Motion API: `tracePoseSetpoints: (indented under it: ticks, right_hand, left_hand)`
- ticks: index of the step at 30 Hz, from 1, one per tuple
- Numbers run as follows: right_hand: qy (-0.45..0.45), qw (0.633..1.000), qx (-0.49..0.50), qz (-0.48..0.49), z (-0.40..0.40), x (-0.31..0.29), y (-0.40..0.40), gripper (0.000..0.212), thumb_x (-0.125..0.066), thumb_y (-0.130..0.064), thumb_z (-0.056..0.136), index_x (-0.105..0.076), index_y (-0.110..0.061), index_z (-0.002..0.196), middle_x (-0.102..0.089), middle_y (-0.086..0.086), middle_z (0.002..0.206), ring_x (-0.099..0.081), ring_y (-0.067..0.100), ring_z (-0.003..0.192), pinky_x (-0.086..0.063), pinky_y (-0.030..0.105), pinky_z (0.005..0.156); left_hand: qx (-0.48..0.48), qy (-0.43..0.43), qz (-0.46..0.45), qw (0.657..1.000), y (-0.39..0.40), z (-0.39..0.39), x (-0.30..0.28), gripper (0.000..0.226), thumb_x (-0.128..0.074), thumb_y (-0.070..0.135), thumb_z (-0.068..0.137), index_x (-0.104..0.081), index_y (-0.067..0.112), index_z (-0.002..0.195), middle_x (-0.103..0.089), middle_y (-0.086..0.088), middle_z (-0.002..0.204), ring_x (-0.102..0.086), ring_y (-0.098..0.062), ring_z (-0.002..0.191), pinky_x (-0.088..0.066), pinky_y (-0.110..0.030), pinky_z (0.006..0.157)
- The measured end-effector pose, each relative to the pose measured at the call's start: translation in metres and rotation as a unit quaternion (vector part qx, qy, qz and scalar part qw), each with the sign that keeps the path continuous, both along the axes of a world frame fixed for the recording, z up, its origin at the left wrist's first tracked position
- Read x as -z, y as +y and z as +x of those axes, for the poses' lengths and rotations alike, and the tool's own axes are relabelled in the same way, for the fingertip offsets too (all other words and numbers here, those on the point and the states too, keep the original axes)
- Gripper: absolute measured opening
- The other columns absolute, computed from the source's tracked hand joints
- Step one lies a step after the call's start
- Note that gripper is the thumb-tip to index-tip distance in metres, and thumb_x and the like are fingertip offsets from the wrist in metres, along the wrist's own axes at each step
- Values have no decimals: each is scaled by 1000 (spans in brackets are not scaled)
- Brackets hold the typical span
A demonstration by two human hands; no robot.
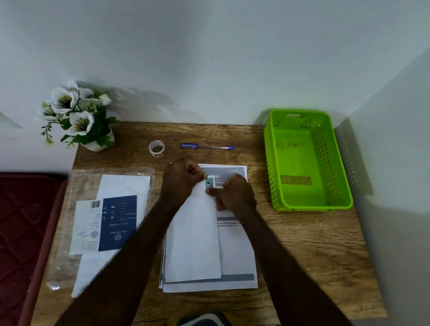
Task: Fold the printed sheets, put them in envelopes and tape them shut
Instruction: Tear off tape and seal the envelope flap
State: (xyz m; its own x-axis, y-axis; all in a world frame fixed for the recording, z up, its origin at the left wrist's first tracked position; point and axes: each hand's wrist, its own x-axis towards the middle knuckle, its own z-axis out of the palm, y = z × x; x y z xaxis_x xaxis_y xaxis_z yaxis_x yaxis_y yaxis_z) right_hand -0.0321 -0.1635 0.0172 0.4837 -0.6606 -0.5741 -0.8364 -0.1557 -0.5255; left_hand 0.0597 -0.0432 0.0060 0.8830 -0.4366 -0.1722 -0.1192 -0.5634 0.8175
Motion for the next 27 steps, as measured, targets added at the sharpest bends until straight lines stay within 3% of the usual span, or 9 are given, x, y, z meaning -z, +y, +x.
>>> tracePoseSetpoints:
  ticks: [2,7,9,11,14,17,22,24,27]
  right_hand:
    - [-24,999,35,1,0,-1,1,64,-81,-68,70,-63,-14,98,-76,0,67,-74,15,54,-65,42,74]
    - [-29,996,54,-66,3,3,10,56,-73,-65,80,-67,-13,102,-78,7,91,-77,27,81,-63,43,81]
    - [-43,996,60,-51,2,4,9,44,-69,-58,87,-66,-14,97,-78,8,88,-76,29,79,-63,45,81]
    - [-62,995,69,-38,-2,6,8,38,-66,-54,91,-63,-16,88,-76,4,69,-75,24,61,-63,45,78]
    - [-61,996,67,-26,-4,4,9,45,-72,-62,83,-61,-19,85,-72,-2,56,-69,14,44,-64,41,73]
    - [-32,997,27,-62,-3,4,10,50,-80,-63,74,-59,-22,91,-75,-2,69,-73,13,55,-62,37,76]
    - [-69,996,19,52,-9,5,-1,42,-91,-33,73,-55,-21,91,-75,0,64,-73,17,51,-65,44,72]
    - [-84,993,30,73,-10,3,-3,40,-88,-39,76,-58,-18,92,-75,0,61,-73,17,50,-66,42,68]
    - [-84,995,50,28,-7,3,3,38,-84,-46,80,-58,-18,87,-73,-1,58,-71,15,46,-65,38,66]
  left_hand:
    - [2,-4,4,1000,0,0,1,13,-84,18,82,-71,18,83,-68,8,77,-65,-6,73,-56,-27,69]
    - [7,-10,5,1000,1,1,3,13,-83,17,83,-70,19,81,-68,7,78,-64,-5,72,-50,-20,65]
    - [7,-11,5,1000,1,1,3,13,-83,17,82,-71,18,80,-69,8,77,-62,-1,70,-46,-16,63]
    - [7,-4,7,1000,1,1,4,12,-83,17,82,-72,17,82,-70,6,80,-63,-1,72,-48,-18,65]
    - [4,-13,9,1000,1,1,5,12,-83,18,82,-72,16,83,-70,6,80,-63,-3,73,-51,-22,67]
    - [8,-12,10,1000,1,0,6,13,-83,19,83,-70,21,82,-69,7,80,-63,-6,74,-54,-27,70]
    - [6,-16,9,1000,2,-1,7,13,-83,21,82,-70,20,82,-70,6,80,-66,-8,75,-57,-31,69]
    - [5,-22,9,1000,2,-2,7,12,-82,21,83,-71,20,83,-70,5,80,-65,-8,75,-57,-32,70]
    - [7,-34,12,999,3,-3,7,11,-80,21,85,-70,18,84,-69,5,81,-64,-9,76,-57,-33,73]
